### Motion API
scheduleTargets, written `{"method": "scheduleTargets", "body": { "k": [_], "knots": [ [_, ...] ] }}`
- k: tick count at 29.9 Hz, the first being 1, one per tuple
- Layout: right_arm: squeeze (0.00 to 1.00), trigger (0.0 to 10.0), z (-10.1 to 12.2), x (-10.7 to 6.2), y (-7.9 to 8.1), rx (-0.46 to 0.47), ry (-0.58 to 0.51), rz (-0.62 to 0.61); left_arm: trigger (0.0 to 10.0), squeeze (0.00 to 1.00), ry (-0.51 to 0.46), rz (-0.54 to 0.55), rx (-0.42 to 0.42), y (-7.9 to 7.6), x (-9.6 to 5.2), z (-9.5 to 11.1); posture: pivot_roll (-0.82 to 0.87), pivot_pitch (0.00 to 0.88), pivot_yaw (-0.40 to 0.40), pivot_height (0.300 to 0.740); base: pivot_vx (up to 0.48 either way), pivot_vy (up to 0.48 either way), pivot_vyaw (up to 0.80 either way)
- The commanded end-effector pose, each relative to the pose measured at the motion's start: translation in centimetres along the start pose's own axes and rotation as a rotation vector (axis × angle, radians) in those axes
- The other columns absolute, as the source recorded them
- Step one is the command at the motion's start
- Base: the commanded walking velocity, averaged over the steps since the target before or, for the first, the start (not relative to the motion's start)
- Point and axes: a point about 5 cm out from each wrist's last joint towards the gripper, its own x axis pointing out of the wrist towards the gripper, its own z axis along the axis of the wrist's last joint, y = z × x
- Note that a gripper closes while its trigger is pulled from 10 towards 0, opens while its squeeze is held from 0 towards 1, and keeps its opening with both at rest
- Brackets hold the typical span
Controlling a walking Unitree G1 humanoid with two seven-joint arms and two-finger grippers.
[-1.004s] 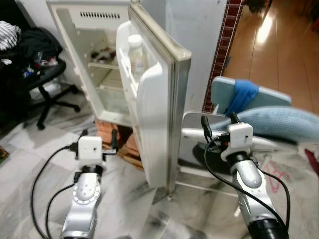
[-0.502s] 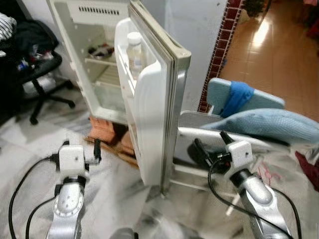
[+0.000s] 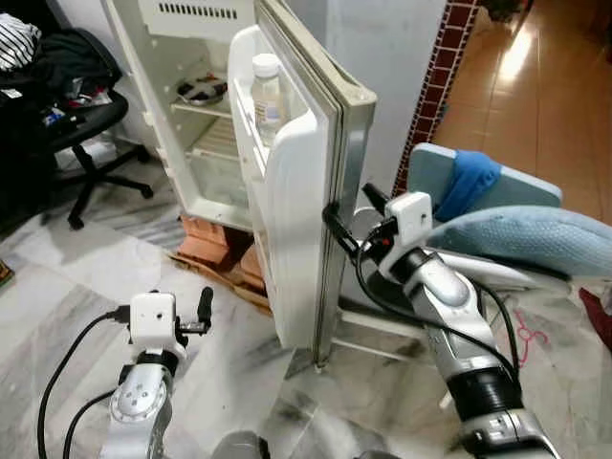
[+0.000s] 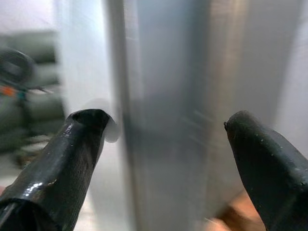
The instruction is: Restocking fridge
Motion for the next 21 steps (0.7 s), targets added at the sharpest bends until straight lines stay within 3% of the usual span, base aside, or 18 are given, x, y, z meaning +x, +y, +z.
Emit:
{"method": "scheduleTargets", "body": {
  "k": [1, 2, 3, 4, 5, 6, 9, 11, 16, 17, 19, 20, 21],
  "knots": [
    [0.00, 10.0, 1.3, 1.0, 2.2, 0.096, -0.037, 0.165, 10.0, 0.00, -0.004, -0.017, 0.007, 0.0, 0.2, 0.3, 0.10, 0.000, 0.019, 0.740, 0.000, 0.000, 0.00],
    [0.00, 10.0, 2.2, 1.0, 3.4, 0.185, -0.057, 0.270, 10.0, 0.00, -0.005, -0.020, 0.008, 0.0, 0.2, 0.3, 0.10, 0.000, 0.019, 0.740, 0.000, 0.000, 0.00],
    [0.00, 10.0, 3.9, -0.2, 5.7, 0.334, -0.074, 0.510, 10.0, 0.00, -0.005, -0.018, 0.010, 0.1, 0.2, 0.3, 0.10, 0.000, 0.018, 0.740, 0.000, 0.000, 0.00],
    [0.00, 10.0, 3.9, -0.2, 5.7, 0.334, -0.074, 0.510, 10.0, 0.00, -0.005, -0.018, 0.010, 0.1, 0.2, 0.3, 0.10, 0.000, 0.018, 0.740, 0.000, 0.000, 0.00],
    [0.00, 10.0, 4.3, -1.5, 6.6, 0.379, -0.058, 0.635, 10.0, 0.00, -0.004, -0.016, 0.010, 0.1, 0.1, 0.3, 0.10, 0.000, 0.018, 0.740, 0.000, 0.000, 0.00],
    [0.00, 10.0, 4.2, -1.9, 6.6, 0.378, -0.047, 0.654, 10.0, 0.00, -0.003, -0.016, 0.010, 0.1, 0.1, 0.3, 0.10, 0.000, 0.018, 0.740, 0.000, 0.000, 0.00],
    [0.00, 10.0, 0.4, -3.0, 3.8, 0.215, 0.092, 0.445, 10.0, 0.00, 0.003, -0.024, 0.009, 0.1, 0.1, 0.3, 0.09, 0.001, 0.018, 0.740, 0.000, 0.000, 0.00],
    [0.00, 10.0, -0.9, -4.0, 2.3, 0.158, 0.150, 0.358, 10.0, 0.00, 0.004, -0.029, 0.008, 0.1, 0.1, 0.3, 0.09, 0.005, 0.022, 0.740, 0.000, 0.000, 0.00],
    [0.00, 10.0, -1.9, -5.4, 0.7, 0.123, 0.210, 0.233, 10.0, 0.00, 0.006, -0.032, 0.008, 0.2, 0.0, 0.3, 0.08, 0.008, 0.028, 0.740, 0.000, 0.000, 0.00],
    [0.00, 10.0, -2.2, -5.6, -0.1, 0.020, 0.230, 0.152, 10.0, 0.00, 0.011, -0.030, 0.008, 0.2, 0.1, 0.2, 0.08, 0.009, 0.028, 0.740, 0.000, 0.000, 0.00],
    [0.00, 10.0, -2.3, -5.6, -0.4, -0.020, 0.233, 0.123, 10.0, 0.00, 0.012, -0.029, 0.008, 0.3, 0.2, 0.2, 0.08, 0.009, 0.028, 0.740, 0.000, 0.000, 0.00],
    [0.00, 10.0, -2.5, -5.5, -1.4, -0.129, 0.233, 0.003, 10.0, 0.00, 0.009, -0.012, 0.018, 0.5, 0.4, 0.2, 0.08, 0.009, 0.027, 0.740, 0.000, 0.000, 0.00],
    [0.00, 10.0, -2.5, -5.5, -1.4, -0.129, 0.233, 0.003, 10.0, 0.00, 0.009, -0.012, 0.018, 0.5, 0.4, 0.2, 0.08, 0.009, 0.027, 0.740, 0.000, 0.000, 0.00]
  ]
}}
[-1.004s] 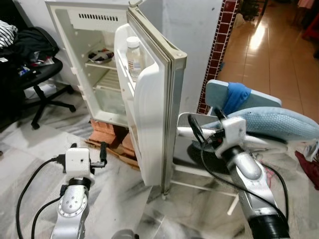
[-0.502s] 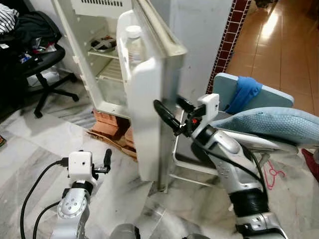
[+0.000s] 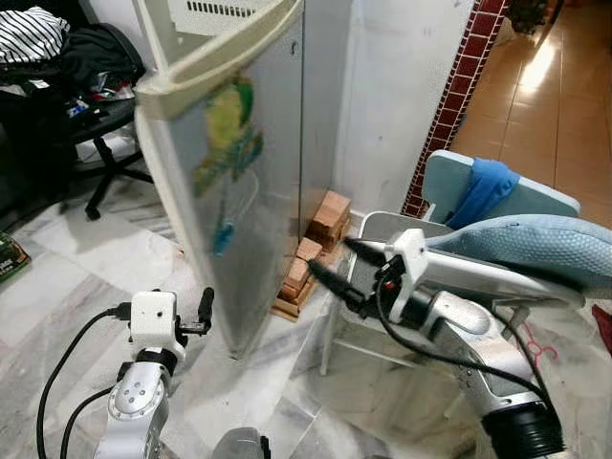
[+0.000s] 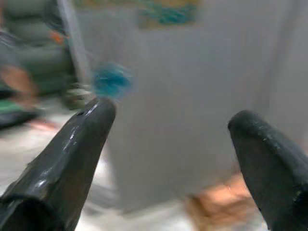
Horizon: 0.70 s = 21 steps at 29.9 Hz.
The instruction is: Restocking fridge
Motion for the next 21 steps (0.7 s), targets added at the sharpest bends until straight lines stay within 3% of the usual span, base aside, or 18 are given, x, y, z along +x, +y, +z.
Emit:
{"method": "scheduleTargets", "body": {
  "k": [1, 8, 15, 21],
  "knots": [
    [0.00, 10.0, 0.5, 0.3, -1.1, -0.048, -0.061, -0.175, 10.0, 0.00, -0.006, 0.055, 0.010, 0.9, 0.7, 0.4, 0.08, 0.009, 0.024, 0.740, 0.000, 0.000, 0.00],
    [0.00, 10.0, 0.0, -0.5, -1.5, -0.043, -0.105, -0.378, 10.0, 0.00, 0.020, 0.061, -0.003, 0.8, 0.7, -0.1, 0.08, 0.010, 0.011, 0.740, 0.000, 0.000, 0.00],
    [0.00, 10.0, -0.9, -0.6, -0.8, -0.023, -0.102, -0.422, 10.0, 0.00, 0.021, 0.038, -0.001, 0.4, 0.7, 0.0, 0.07, 0.026, 0.022, 0.740, 0.000, 0.423, 0.00],
    [0.00, 10.0, -0.9, -0.1, -0.7, -0.035, -0.114, -0.429, 10.0, 0.00, 0.015, 0.017, -0.002, -0.2, 1.2, 0.3, 0.06, 0.023, 0.030, 0.740, -0.244, 0.416, 0.00]
  ]
}}
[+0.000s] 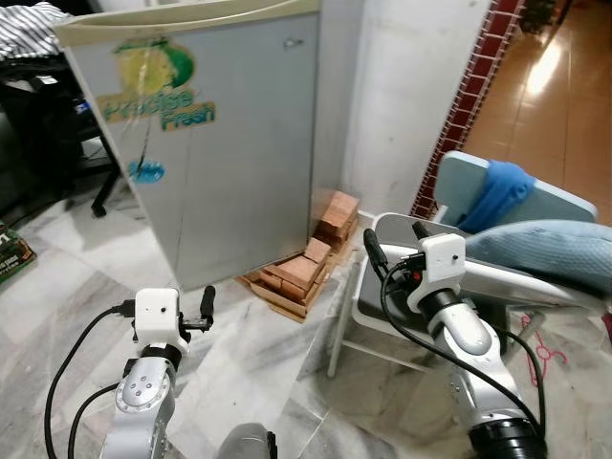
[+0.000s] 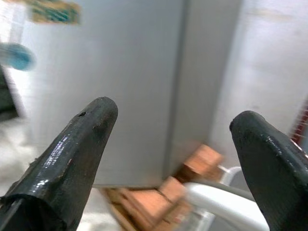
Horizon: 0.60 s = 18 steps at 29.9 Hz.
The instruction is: Restocking fridge
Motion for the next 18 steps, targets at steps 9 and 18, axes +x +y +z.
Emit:
{"method": "scheduleTargets", "body": {
  "k": [9, 18],
  "knots": [
    [0.00, 10.0, 0.4, 1.8, 0.6, -0.059, -0.038, 0.021, 10.0, 0.00, -0.037, -0.041, 0.029, -0.9, 1.4, 1.3, 0.07, 0.016, 0.040, 0.740, -0.256, 0.409, -0.71],
    [0.00, 10.0, 0.0, 1.9, 2.0, -0.036, -0.043, 0.051, 10.0, 0.00, -0.047, -0.052, 0.030, -1.5, 1.7, 1.7, 0.07, 0.014, 0.043, 0.740, -0.254, 0.410, -0.80]
  ]
}}
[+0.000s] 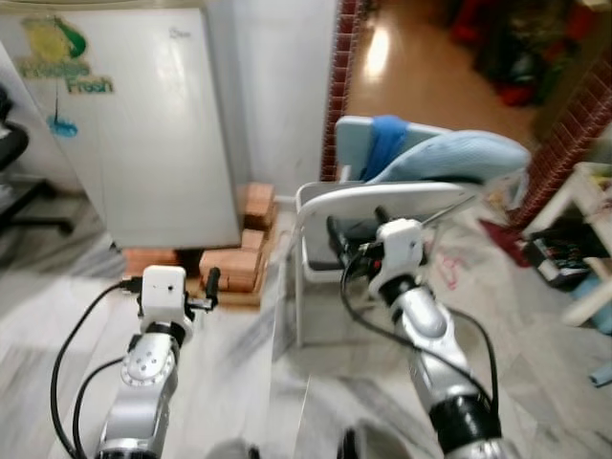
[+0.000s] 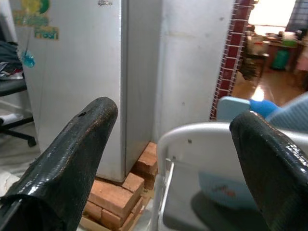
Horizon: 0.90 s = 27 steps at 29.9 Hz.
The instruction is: Restocking fridge
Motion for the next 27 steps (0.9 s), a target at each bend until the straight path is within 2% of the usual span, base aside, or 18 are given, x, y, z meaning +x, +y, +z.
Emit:
{"method": "scheduleTargets", "body": {
  "k": [1, 3, 6, 17, 22, 27],
  "knots": [
    [0.00, 10.0, -0.21, -0.24, -0.18, 0.003, 0.008, 0.008, 10.0, 0.00, 0.008, -0.001, 0.005, -0.21, 0.01, -0.15, 0.06, 0.014, 0.043, 0.740, -0.255, 0.409, -0.80],
    [0.00, 10.0, -0.19, -0.27, -0.05, 0.012, 0.004, 0.019, 10.0, 0.00, 0.008, 0.004, 0.004, -0.17, 0.03, -0.14, 0.06, 0.014, 0.043, 0.740, -0.255, 0.409, -0.73],
    [0.00, 10.0, -0.11, -0.34, 0.23, 0.036, -0.015, 0.055, 10.0, 0.00, 0.007, 0.011, 0.014, -0.17, 0.19, -0.15, 0.06, 0.013, 0.044, 0.740, -0.285, 0.390, 0.00],
    [0.00, 10.0, -0.52, -0.25, -0.54, 0.036, 0.016, 0.017, 10.0, 0.00, 0.011, 0.009, -0.006, -0.23, 0.58, -0.08, 0.06, 0.012, 0.046, 0.740, -0.284, 0.390, 0.00],
    [0.00, 10.0, -0.68, -0.25, -0.45, 0.047, 0.023, 0.021, 10.0, 0.00, 0.010, 0.000, -0.020, -0.19, 0.65, -0.08, 0.06, 0.013, 0.045, 0.740, -0.255, 0.408, -0.75],
    [0.00, 10.0, -0.74, -0.24, -0.61, 0.044, 0.023, 0.014, 10.0, 0.00, -0.015, -0.017, -0.011, -0.21, 0.68, 0.19, 0.06, 0.014, 0.046, 0.740, 0.000, 0.449, -0.80]
  ]
}}
